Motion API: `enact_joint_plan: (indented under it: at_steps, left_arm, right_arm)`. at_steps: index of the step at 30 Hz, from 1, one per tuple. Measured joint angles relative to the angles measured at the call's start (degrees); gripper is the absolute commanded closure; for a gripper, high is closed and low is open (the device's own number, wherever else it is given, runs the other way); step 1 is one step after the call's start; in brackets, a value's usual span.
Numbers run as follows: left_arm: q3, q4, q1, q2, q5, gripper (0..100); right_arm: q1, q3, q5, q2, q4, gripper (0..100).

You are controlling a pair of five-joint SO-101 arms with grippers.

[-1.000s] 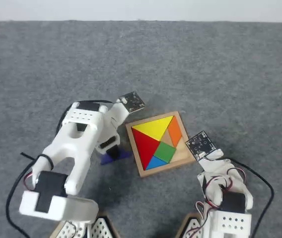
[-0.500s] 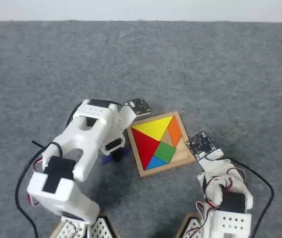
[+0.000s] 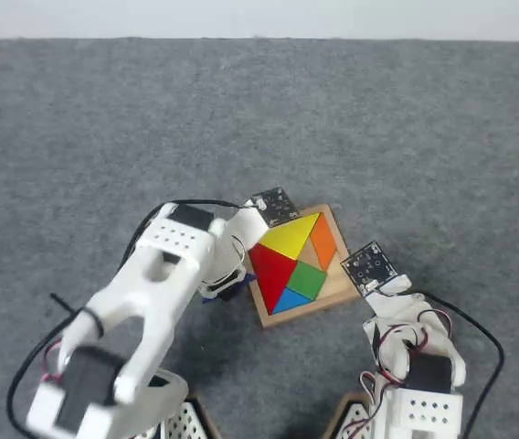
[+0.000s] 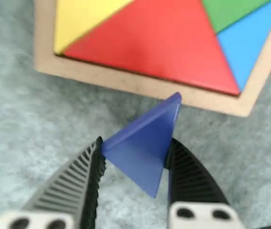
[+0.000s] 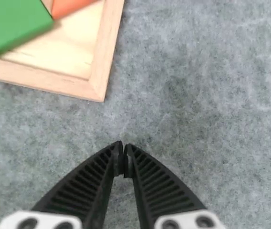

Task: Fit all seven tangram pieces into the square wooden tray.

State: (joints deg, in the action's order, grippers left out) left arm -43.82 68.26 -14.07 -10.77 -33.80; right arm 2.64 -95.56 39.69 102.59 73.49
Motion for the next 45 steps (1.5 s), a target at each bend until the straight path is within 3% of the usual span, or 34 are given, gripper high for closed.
enact_joint_plan:
  at_steps: [7, 12, 19, 29, 32, 41, 45]
  left_arm:
    - [-0.44, 0.0, -2.11, -8.44, 3.52, 98]
    - [4.57, 0.0, -10.37, -8.09, 13.45, 98]
    - [16.53, 0.0, -21.1, 3.52, 32.7, 98]
    - [26.55, -2.9, -22.51, 16.79, 37.71, 98]
    - [26.9, -3.52, -22.51, 20.48, 29.01, 98]
    - [29.71, 3.96, -17.93, 25.14, -20.04, 94]
    - [33.23, 5.36, -18.37, 25.23, -27.69, 82]
  right_arm:
    - [0.09, 0.0, 0.0, 0.0, -0.53, 99.2]
    - [2.02, 0.0, -0.18, 0.0, -1.05, 99.2]
    - [16.53, 0.18, -5.89, 0.0, -3.69, 99.2]
    - [16.88, 0.18, -6.42, 0.0, -4.22, 99.2]
    - [16.62, 0.18, -6.42, 0.0, -4.22, 99.2]
    - [16.62, 0.18, -6.42, 0.0, -4.66, 99.2]
    - [15.12, 0.18, -6.42, 0.0, -4.66, 99.2]
